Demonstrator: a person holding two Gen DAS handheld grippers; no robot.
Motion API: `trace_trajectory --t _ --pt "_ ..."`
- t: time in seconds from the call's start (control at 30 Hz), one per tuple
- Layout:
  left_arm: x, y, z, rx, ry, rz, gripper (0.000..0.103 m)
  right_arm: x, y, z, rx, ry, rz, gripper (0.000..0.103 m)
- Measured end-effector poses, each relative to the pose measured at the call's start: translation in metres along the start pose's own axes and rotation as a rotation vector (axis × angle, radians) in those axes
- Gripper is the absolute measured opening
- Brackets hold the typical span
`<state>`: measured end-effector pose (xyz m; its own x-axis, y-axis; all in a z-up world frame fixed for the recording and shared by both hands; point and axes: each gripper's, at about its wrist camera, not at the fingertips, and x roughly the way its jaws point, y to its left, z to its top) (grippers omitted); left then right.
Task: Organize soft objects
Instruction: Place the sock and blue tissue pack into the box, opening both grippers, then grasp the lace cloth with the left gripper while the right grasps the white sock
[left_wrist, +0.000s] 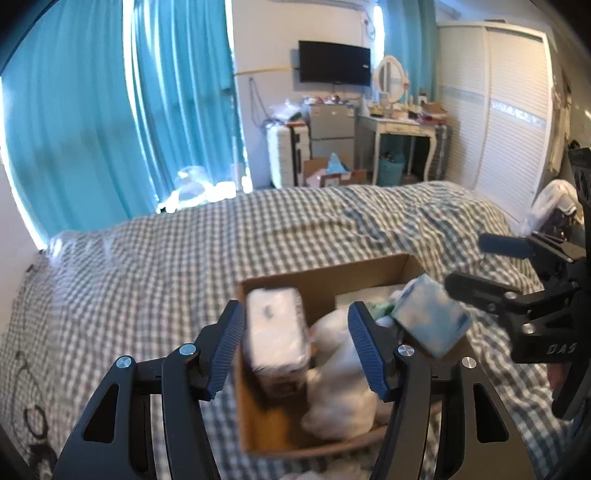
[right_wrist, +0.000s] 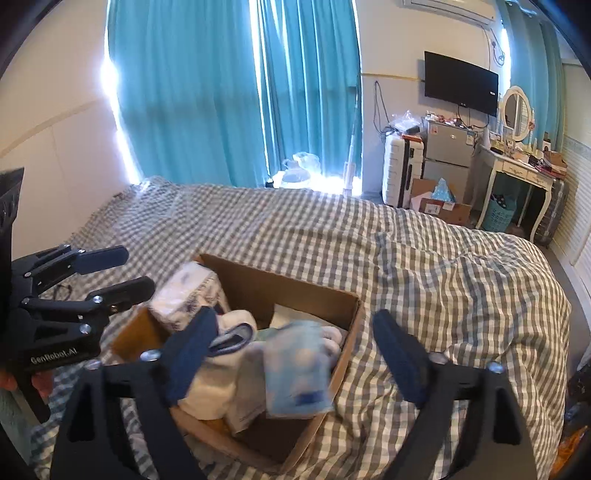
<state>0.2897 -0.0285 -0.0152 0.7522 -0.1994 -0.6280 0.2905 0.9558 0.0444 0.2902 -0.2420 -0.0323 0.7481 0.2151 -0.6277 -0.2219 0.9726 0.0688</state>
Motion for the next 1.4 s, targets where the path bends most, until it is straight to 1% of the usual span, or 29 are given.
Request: trace_trajectory --t 0.07,0.13,0.27,0.4,0.47,0.57,0.67,0.77,0.93,1.0,1.17,1.3,1.37,1.4 --pt "-0.012 0.004 -0.004 -0.003 -0.003 0.013 0.061 -0.014 0.002 0.002 0.0 -0.014 -0.013 0.09" --pt "-0.029 0.005 -0.008 -0.002 -0.013 0.027 0.067 -0.027 0.005 0.004 -0.001 -0.029 -0.022 0.09" --pt "-0.057 0.001 -0.016 0.003 -0.033 0.038 0.068 -0.059 0.01 0.005 -0.006 -0.051 -0.05 0.092" --pt "-0.081 -0.004 -0.027 -0.012 -0.044 0.03 0.07 -0.084 0.017 0.0 -0.039 -0.029 -0.074 0.092" --pt "-0.087 -0.004 -0.033 -0.034 -0.042 0.048 0.075 -0.094 0.021 -0.004 -0.063 -0.024 -0.086 0.096" --pt "-0.087 -0.004 -0.043 -0.04 -0.018 0.081 0.076 -0.105 0.029 -0.016 -0.099 -0.015 -0.117 0.103" --pt "-0.077 -0.005 -0.06 -0.043 0.015 0.084 0.076 -0.103 0.036 -0.029 -0.112 0.002 -0.118 0.103" --pt "-0.063 -0.005 -0.079 -0.062 0.052 0.065 0.076 -0.09 0.041 -0.048 -0.094 0.032 -0.107 0.103" --pt "-0.022 -0.014 -0.11 -0.03 0.127 0.037 0.076 -0.054 0.049 -0.082 -0.062 0.105 -0.086 0.103" --pt "-0.007 -0.016 -0.121 -0.02 0.158 0.011 0.076 -0.041 0.051 -0.093 -0.061 0.127 -0.087 0.103" --pt "0.025 -0.017 -0.144 -0.003 0.224 -0.004 0.076 -0.023 0.049 -0.107 -0.042 0.142 -0.067 0.103" --pt "0.042 -0.019 -0.158 -0.012 0.254 -0.05 0.075 -0.012 0.049 -0.115 -0.016 0.147 -0.048 0.103" --pt "0.047 -0.021 -0.162 -0.007 0.27 -0.072 0.072 -0.006 0.049 -0.12 -0.012 0.16 -0.046 0.103" --pt "0.049 -0.022 -0.164 -0.005 0.277 -0.076 0.072 -0.002 0.05 -0.123 -0.01 0.172 -0.046 0.103"
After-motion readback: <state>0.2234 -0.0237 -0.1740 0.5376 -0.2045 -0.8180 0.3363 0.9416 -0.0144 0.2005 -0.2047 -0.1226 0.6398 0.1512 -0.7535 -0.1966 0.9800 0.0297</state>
